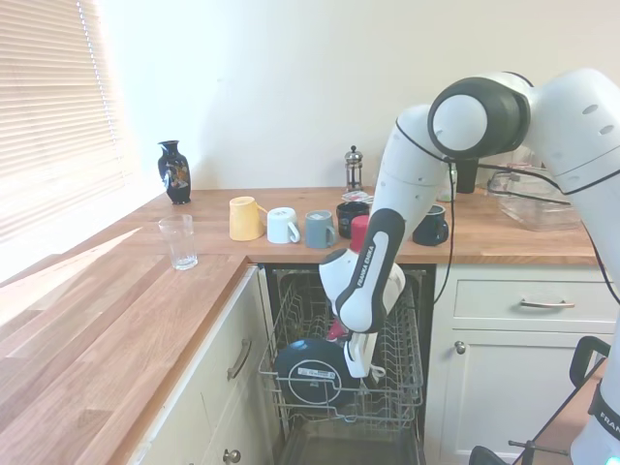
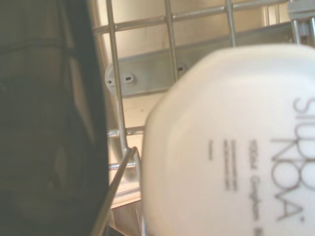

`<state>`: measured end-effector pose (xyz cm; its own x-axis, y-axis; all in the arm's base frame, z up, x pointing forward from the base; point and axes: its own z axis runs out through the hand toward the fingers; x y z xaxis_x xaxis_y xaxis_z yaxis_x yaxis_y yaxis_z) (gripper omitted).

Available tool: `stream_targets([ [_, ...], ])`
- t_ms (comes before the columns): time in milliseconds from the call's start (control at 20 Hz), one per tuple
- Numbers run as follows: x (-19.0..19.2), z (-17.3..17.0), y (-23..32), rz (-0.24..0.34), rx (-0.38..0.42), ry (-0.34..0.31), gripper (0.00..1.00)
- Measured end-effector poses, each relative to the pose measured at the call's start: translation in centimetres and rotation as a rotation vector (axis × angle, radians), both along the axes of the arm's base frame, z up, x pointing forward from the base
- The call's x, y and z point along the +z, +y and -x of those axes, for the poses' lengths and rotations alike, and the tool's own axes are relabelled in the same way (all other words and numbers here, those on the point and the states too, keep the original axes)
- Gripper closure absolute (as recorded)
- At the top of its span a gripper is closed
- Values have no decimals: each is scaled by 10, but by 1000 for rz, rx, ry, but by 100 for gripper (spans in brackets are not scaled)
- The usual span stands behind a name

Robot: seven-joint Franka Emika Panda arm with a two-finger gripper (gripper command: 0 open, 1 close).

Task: Unload a mug from dishwasher

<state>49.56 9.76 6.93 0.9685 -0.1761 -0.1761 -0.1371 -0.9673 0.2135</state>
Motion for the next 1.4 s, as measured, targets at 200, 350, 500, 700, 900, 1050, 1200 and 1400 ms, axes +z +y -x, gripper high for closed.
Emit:
stream_targets([
  [200,-1,0,0,1,2,1,100],
  [350,-2,1,1,1,4,3,100],
  [500,-2,1,1,1,6,4,100],
  [700,-2,-1,1,0,9,2,100],
  [900,-1,-3,1,1,14,3,100],
  [1050,-2,-3,1,5,18,7,100],
  [1200,-3,-3,1,13,23,7,100],
  [1400,-3,-2,3,18,30,6,100],
])
